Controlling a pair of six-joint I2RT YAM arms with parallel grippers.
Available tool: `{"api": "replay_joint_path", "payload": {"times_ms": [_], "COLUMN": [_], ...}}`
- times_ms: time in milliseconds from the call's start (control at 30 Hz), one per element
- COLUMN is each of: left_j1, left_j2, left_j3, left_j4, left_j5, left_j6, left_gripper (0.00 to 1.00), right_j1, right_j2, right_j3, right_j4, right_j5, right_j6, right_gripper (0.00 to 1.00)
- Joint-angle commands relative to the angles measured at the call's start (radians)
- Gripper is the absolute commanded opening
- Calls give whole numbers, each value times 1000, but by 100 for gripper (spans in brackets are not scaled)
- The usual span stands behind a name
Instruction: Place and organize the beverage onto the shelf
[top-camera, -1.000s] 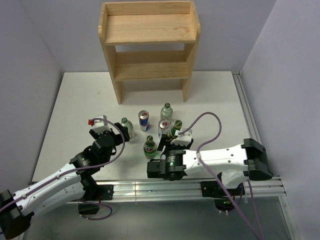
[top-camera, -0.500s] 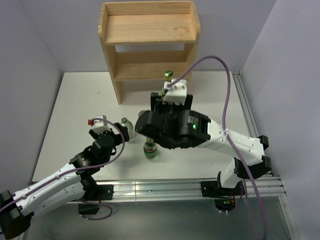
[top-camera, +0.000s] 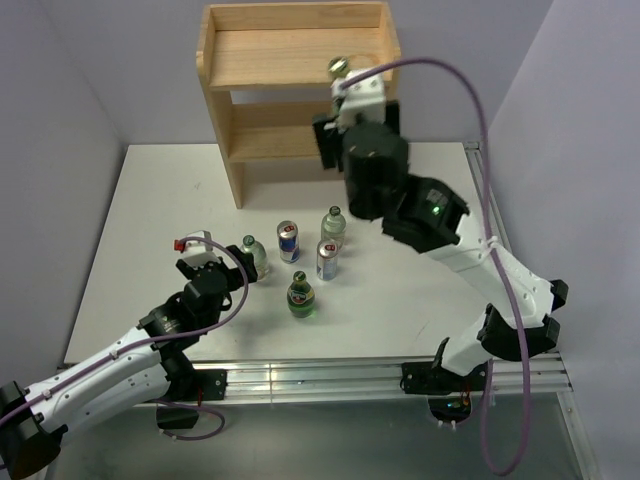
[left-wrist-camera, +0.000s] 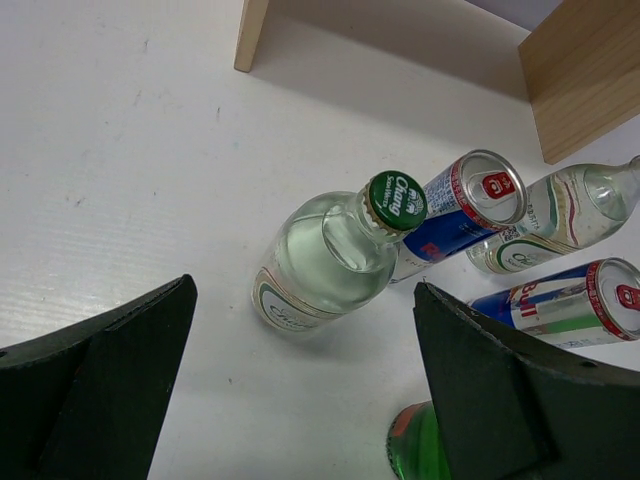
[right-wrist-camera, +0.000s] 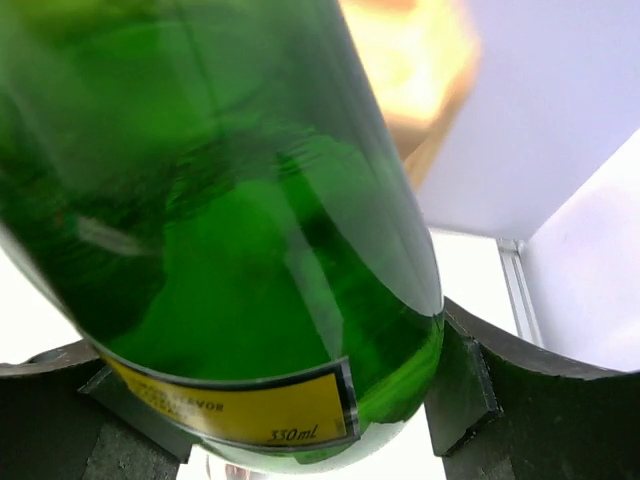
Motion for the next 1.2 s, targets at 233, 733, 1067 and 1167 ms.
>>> {"api": "replay_joint_path", "payload": {"times_ms": [233, 733, 1067, 1167], "left_j1": [-6, -6, -8, -8], "left_j2": [-4, -16, -48, -51], "left_j3": [11, 2, -9, -9], "left_j4": [13, 10, -2, -5], "left_j5": [0, 26, 35, 35], "left_j6": [2, -1, -10, -13], "left_gripper": [99, 99, 99, 99], "right_j1": [-355, -560, -583, -590], "right_j2": [79, 359, 422, 444], "right_j3": [278, 535, 565, 567], "right_j4": [228, 297, 389, 392], "right_j5": [-321, -529, -520, -525], "right_j6": [83, 235, 203, 209], "right_gripper": [0, 0, 0, 0]}}
